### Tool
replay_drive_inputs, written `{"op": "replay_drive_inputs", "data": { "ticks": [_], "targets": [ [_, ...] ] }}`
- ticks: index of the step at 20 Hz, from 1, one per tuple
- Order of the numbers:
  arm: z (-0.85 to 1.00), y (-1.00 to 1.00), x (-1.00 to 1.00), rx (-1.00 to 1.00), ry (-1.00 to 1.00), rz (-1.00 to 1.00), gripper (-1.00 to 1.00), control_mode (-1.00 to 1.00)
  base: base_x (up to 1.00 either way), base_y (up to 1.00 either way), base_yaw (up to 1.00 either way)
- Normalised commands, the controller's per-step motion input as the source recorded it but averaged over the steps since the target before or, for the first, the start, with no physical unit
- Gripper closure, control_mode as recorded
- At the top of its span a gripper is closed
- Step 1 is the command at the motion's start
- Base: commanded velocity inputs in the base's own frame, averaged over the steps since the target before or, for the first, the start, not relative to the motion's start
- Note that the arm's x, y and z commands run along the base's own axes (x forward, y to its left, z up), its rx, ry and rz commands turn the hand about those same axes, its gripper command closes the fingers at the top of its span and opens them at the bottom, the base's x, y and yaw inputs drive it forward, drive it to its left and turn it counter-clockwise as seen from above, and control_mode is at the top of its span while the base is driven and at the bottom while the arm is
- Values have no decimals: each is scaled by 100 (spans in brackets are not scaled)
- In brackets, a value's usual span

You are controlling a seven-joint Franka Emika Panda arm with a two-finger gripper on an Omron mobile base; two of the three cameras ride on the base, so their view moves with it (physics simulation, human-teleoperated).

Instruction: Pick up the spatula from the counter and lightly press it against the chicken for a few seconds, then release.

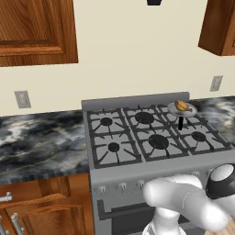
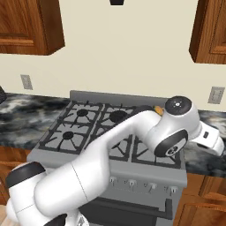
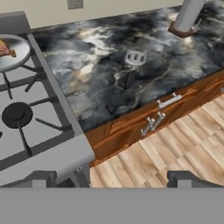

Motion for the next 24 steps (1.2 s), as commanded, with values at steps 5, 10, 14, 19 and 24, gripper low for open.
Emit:
{"op": "replay_drive_inputs", "data": {
  "ticks": [5, 10, 14, 19, 24],
  "targets": [
    [-16, -15, 0, 0, 0, 0, -100, -100, 0, 0, 0],
    [-7, -17, 10, 0, 0, 0, -100, -100, 0, 0, 0],
    [-2, -20, 20, 0, 0, 0, -100, -100, 0, 0, 0],
    [0, -18, 22, 0, 0, 0, -100, -100, 0, 0, 0],
    [-9, -17, 15, 4, 0, 0, -100, -100, 0, 0, 0]
  ]
}}
